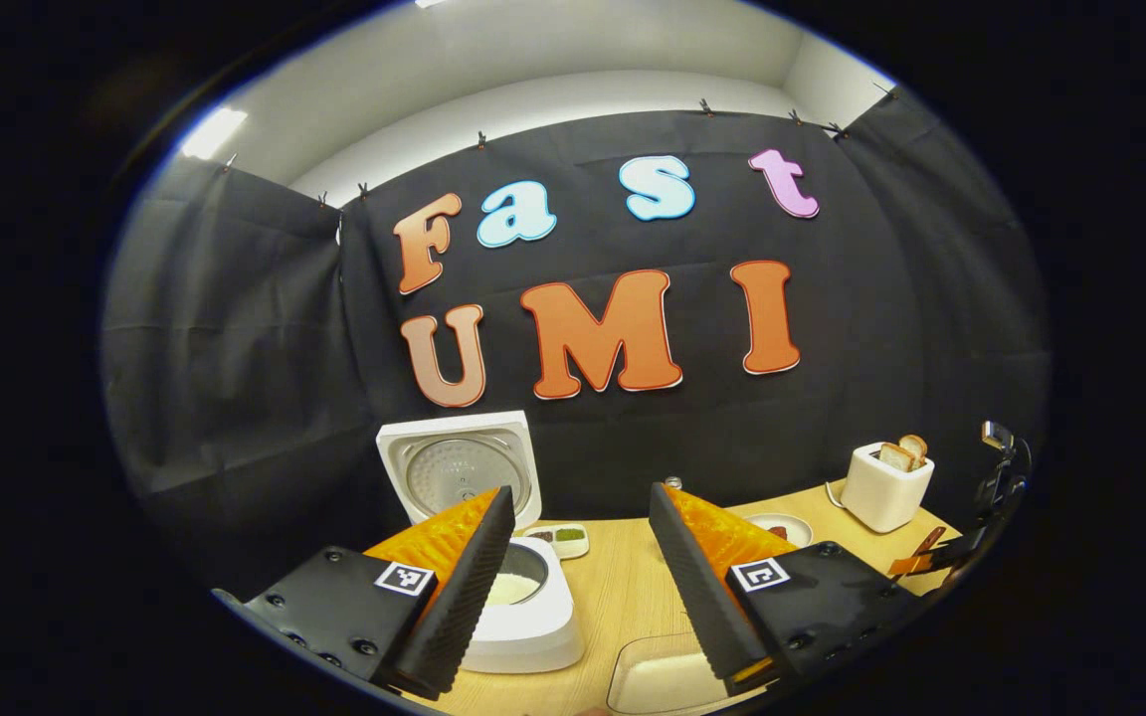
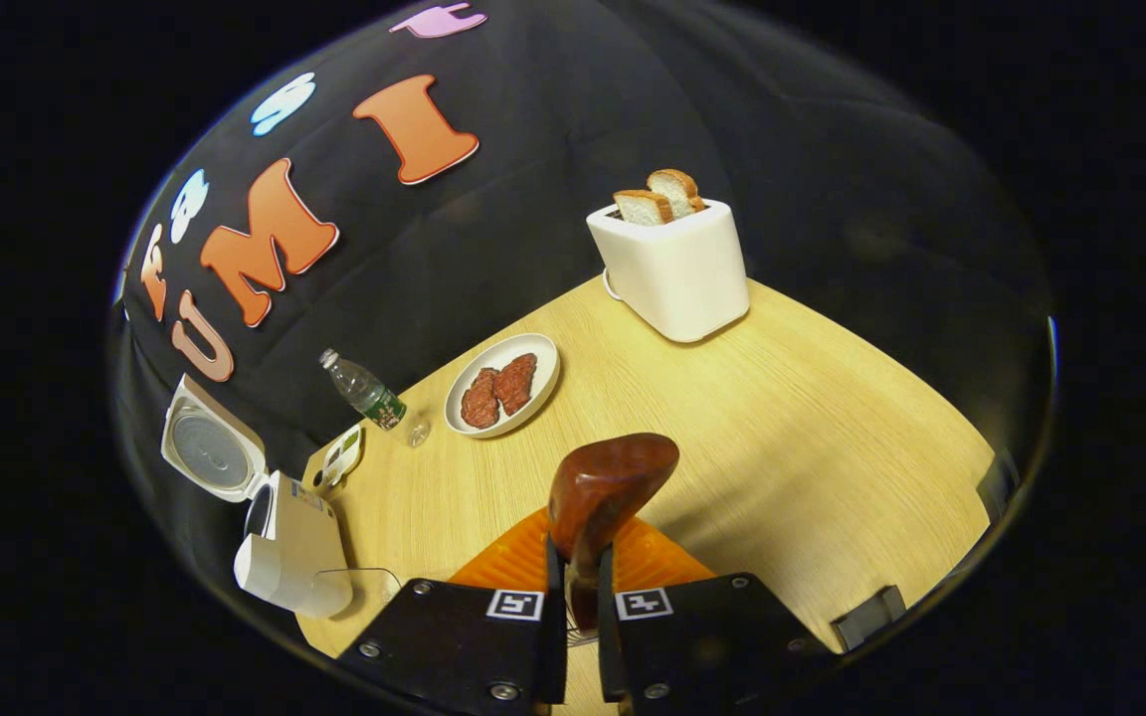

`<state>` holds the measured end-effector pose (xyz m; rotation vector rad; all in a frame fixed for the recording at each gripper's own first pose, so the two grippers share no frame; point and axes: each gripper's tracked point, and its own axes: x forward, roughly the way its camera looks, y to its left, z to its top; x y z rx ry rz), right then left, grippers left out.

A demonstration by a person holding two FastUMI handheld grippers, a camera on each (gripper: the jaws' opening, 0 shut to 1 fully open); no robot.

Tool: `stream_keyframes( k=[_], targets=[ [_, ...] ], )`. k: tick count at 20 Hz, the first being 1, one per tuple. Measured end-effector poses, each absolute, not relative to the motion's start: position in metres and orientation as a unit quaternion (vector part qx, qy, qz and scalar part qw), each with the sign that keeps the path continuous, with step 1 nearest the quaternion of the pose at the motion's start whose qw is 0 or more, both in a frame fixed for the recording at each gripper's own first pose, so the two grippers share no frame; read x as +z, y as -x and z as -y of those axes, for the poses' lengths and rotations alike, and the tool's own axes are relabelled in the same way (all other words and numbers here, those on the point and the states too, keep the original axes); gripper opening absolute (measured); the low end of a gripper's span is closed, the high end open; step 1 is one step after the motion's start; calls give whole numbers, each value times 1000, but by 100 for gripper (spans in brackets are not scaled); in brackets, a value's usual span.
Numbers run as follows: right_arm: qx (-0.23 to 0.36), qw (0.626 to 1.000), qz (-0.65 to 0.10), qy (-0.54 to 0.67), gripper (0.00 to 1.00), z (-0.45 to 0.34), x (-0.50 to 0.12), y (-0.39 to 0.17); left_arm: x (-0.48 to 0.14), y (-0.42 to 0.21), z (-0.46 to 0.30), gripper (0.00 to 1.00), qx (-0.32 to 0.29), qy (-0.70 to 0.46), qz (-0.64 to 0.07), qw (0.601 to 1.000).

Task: Close the left gripper, press the button to open the rice cooker; take a wooden spoon from the chopstick holder with the right hand, scoop a spoonful of rice and pour it into the rice cooker, then put the wooden spoon back into the chopstick holder.

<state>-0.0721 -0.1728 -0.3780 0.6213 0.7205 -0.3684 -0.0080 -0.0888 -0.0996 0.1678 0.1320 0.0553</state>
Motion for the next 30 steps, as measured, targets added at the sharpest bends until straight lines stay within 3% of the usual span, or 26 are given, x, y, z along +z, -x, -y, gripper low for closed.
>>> stream_keyframes(
  k=[4,6,13,20,30],
  targets=[
    [-184,895,-293,-281,11,173,-327,59,-98,-1,68,87,26,-73,-62,995],
    [-178,907,-278,-263,11,167,-302,55,-98,-3,56,93,30,-64,-58,996],
    [-116,925,-255,-257,11,94,-245,39,-105,-7,-2,93,47,-41,-62,996],
    [-42,937,-303,-168,11,-5,-276,44,-109,1,-54,93,68,-28,-69,995],
    [-51,942,-331,27,11,-31,-346,41,-128,15,-111,92,110,-15,-98,989]
  ],
)
